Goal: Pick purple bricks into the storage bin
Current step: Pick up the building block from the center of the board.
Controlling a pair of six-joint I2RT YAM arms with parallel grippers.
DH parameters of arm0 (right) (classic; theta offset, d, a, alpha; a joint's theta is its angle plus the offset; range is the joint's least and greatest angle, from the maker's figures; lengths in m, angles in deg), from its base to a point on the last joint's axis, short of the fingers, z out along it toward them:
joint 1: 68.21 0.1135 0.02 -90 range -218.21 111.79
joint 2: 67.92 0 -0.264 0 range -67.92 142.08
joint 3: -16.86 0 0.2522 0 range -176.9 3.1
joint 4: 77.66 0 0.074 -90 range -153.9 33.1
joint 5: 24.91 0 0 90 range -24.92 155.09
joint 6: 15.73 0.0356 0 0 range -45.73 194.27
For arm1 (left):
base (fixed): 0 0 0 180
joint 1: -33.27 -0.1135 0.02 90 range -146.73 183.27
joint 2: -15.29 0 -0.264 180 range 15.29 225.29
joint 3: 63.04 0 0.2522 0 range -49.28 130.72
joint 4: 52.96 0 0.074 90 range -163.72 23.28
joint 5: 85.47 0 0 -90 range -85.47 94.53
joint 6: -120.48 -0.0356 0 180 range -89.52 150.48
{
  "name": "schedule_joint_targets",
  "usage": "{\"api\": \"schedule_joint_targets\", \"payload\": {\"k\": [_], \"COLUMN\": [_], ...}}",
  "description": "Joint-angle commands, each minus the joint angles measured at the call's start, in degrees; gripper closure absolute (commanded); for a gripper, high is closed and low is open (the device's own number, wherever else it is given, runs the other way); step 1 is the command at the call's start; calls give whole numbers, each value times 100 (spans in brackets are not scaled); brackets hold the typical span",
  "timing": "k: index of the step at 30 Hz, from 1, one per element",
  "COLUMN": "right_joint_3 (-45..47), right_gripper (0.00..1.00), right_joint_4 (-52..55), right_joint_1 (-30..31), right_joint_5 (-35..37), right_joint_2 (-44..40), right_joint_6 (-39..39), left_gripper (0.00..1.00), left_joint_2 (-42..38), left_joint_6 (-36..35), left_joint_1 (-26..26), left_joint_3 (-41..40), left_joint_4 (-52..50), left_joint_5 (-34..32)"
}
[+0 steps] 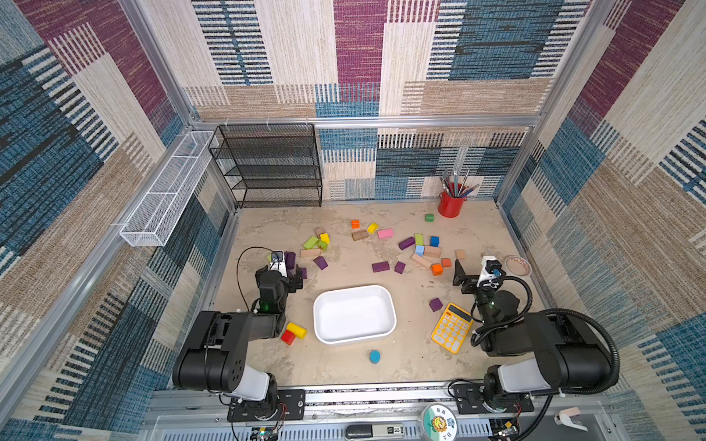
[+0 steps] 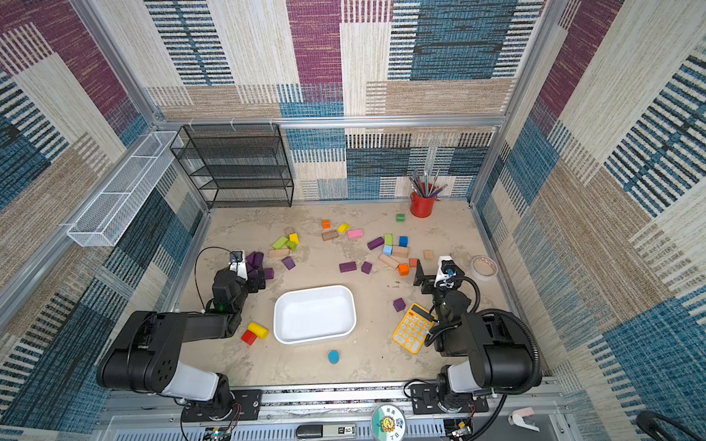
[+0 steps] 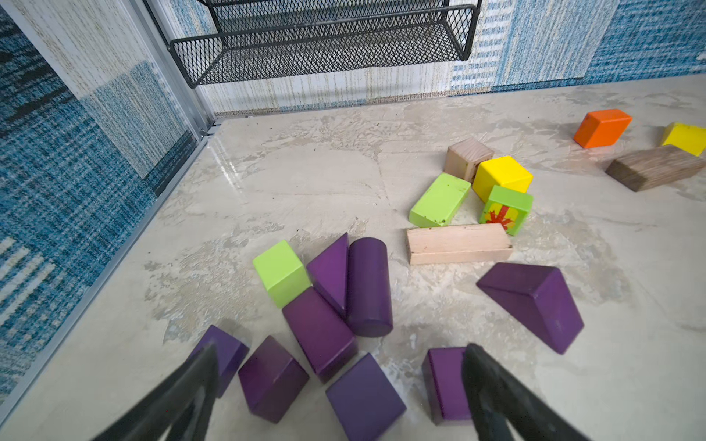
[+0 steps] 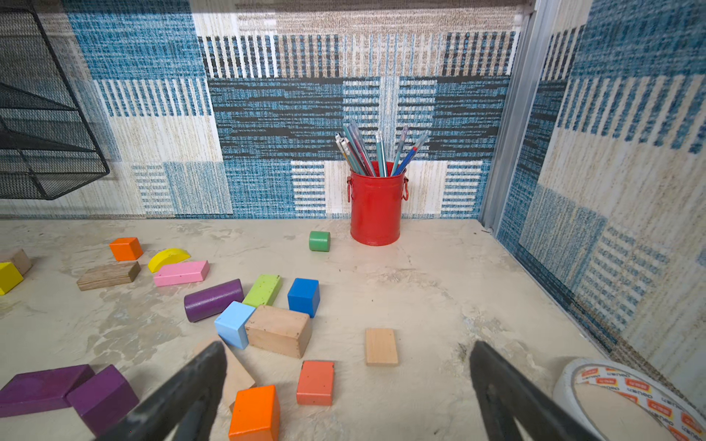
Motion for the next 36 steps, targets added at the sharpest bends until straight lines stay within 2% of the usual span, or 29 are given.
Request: {"api": "schedule_joint_targets", "payload": {"k": [1,14,23,36], "right_joint_3": [38,-102,-129,-317], "right_gripper": [1,0,0,1], "right_joint_4": [-212,721,998,1543], "right_joint_1": [5,5,5,5], "right_joint_5": [125,193,543,840], "right_joint_2": [-103,-832,-1183,-1390], "right_joint_6": [46,134,239,471], "left_gripper": [0,1,1,1], "left_joint_2": [-153,-444,-595,-880], "left_joint_6": [-91,-419,-375,265], "left_joint_1": [33,566,922,1247], "left_joint_3": [24,567,1254,1986], "left_joint_4": [47,-1013,-2344,-3770], "left_joint_5": [-127,-1056,-1627,-1579]}}
